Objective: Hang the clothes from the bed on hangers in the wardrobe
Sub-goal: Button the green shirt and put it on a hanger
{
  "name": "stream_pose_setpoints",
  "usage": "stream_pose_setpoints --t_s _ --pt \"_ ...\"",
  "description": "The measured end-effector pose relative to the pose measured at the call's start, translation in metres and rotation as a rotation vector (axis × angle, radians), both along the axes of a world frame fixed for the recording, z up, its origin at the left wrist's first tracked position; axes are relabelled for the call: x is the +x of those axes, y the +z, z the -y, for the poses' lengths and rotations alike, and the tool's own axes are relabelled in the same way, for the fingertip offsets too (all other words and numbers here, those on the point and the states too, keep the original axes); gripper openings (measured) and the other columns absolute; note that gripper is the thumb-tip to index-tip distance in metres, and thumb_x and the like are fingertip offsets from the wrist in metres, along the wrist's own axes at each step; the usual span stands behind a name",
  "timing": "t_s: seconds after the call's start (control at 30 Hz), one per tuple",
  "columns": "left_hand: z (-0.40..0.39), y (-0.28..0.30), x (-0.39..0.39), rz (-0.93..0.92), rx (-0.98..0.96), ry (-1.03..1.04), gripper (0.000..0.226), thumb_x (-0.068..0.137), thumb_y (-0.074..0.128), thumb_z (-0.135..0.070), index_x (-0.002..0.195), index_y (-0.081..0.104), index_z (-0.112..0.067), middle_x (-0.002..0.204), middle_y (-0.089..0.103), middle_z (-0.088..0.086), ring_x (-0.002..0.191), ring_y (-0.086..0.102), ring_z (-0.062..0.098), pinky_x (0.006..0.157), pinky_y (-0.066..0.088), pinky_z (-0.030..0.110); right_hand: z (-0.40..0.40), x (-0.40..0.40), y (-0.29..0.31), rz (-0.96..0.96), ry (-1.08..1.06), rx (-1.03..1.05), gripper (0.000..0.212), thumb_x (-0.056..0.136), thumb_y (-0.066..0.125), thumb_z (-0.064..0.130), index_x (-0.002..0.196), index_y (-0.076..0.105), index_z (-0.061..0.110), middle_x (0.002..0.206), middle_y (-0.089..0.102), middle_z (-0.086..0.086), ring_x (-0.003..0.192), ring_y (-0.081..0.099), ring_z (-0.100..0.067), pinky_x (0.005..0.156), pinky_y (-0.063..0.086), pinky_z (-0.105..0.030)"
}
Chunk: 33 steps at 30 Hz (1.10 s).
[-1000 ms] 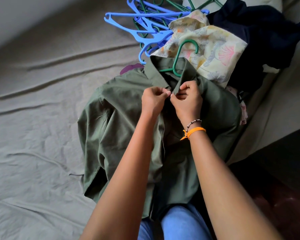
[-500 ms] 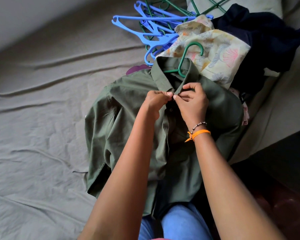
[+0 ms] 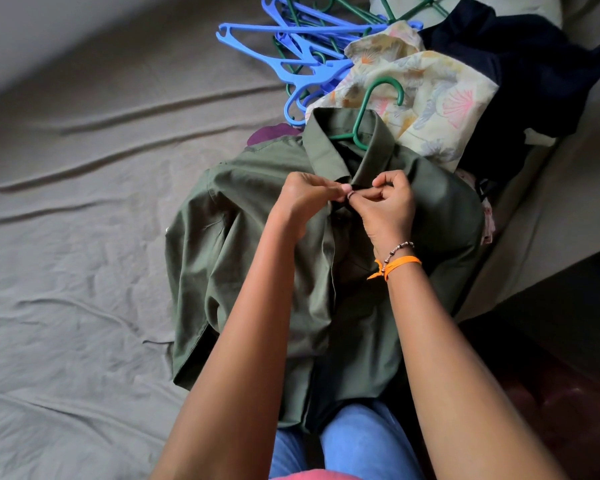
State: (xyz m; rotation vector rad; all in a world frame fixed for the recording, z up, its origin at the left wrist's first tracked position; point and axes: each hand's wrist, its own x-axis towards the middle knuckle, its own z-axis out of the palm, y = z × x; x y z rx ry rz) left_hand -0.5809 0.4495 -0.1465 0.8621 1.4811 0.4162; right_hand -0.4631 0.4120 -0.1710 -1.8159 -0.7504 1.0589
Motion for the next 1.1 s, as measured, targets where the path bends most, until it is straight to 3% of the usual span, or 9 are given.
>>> stream_pose_setpoints --t_s 0.2,0.27,0.4,0.53,0.63,0.73,0.87,1.0,1.1 --pt "0.002 -0.015 0.007 -0.207 0.071 -0.011 0.01 0.062 0.071 -0.037 0.056 0.071 -0.03 0.06 0.067 -0.006 0.076 0.064 0.026 0.097 0.044 0.048 0.0 0.007 0.002 0.01 0.101 0.005 0.041 0.069 0.07 -0.004 0.075 0.04 0.023 0.061 0.064 0.006 0.06 0.062 -0.011 0.072 0.053 -0.032" --pt "0.001 -0.009 0.009 -0.198 0.058 -0.068 0.021 0.077 0.068 -0.027 0.057 0.066 -0.022 0.056 0.059 -0.005 0.064 0.055 0.029 0.086 0.042 0.041 -0.003 0.01 0.004 -0.163 0.078 -0.014 0.041 0.073 0.066 -0.011 0.078 0.039 0.019 0.058 0.062 0.007 0.057 0.061 -0.005 0.069 0.054 -0.023" --pt "0.004 0.002 0.008 -0.002 -0.097 -0.041 0.025 0.095 0.052 -0.008 0.072 0.059 -0.014 0.053 0.054 -0.006 0.042 0.045 -0.005 0.051 0.036 0.006 -0.01 0.016 0.009 -0.528 -0.002 -0.185 0.037 0.082 0.058 -0.014 0.08 0.038 0.016 0.056 0.063 0.005 0.052 0.059 0.0 0.06 0.051 -0.015" --pt "0.009 -0.01 0.007 -0.134 -0.088 0.153 0.02 0.09 0.06 -0.014 0.072 0.065 -0.021 0.055 0.06 -0.009 0.057 0.056 0.004 0.061 0.039 0.017 -0.028 0.018 0.013 0.121 0.045 -0.049 0.027 0.078 0.065 -0.002 0.081 0.044 0.015 0.065 0.055 0.004 0.05 0.054 0.004 0.061 0.045 -0.016" --pt "0.014 -0.019 0.002 -0.242 -0.061 0.183 0.023 0.087 0.061 -0.025 0.064 0.063 -0.024 0.078 0.068 0.007 0.092 0.062 0.032 0.072 0.041 0.029 -0.06 0.018 0.02 0.542 0.158 0.155 0.003 0.083 0.058 0.012 0.085 0.059 0.014 0.083 0.06 0.002 0.078 0.057 -0.017 0.075 0.04 -0.027" --pt "0.016 -0.019 -0.005 -0.291 -0.054 0.171 0.017 0.087 0.061 -0.029 0.071 0.064 -0.025 0.093 0.07 0.01 0.103 0.06 0.037 0.085 0.05 0.04 -0.092 0.011 0.009 0.92 0.467 -0.117 0.022 0.091 0.053 0.023 0.103 0.067 0.011 0.126 0.051 -0.01 0.116 0.044 -0.033 0.095 0.033 -0.036" --pt "0.02 -0.011 -0.014 -0.33 0.004 0.162 0.011 0.09 0.058 -0.025 0.083 0.066 -0.027 0.087 0.066 -0.003 0.1 0.062 0.022 0.091 0.045 0.034 -0.115 0.005 0.001 0.913 0.663 -0.329 0.042 0.087 0.061 0.041 0.113 0.065 0.008 0.14 0.039 -0.011 0.131 0.026 -0.035 0.106 0.024 -0.044" --pt "0.022 0.014 -0.026 -0.332 0.236 0.221 0.015 0.091 0.054 -0.014 0.093 0.068 -0.017 0.093 0.067 -0.003 0.084 0.059 0.013 0.077 0.041 0.021 -0.11 0.009 0.027 0.788 0.667 -0.237 0.033 0.083 0.064 0.044 0.097 0.068 0.015 0.131 0.047 -0.007 0.126 0.028 -0.034 0.103 0.023 -0.04" --pt "0.016 0.046 -0.031 -0.408 0.472 0.245 0.021 0.091 0.057 -0.021 0.11 0.062 -0.015 0.111 0.06 0.004 0.098 0.056 0.02 0.094 0.042 0.035 -0.089 0.011 0.066 0.784 0.68 -0.127 0.025 0.082 0.064 0.045 0.096 0.067 0.024 0.127 0.043 -0.001 0.126 0.028 -0.036 0.103 0.022 -0.043"
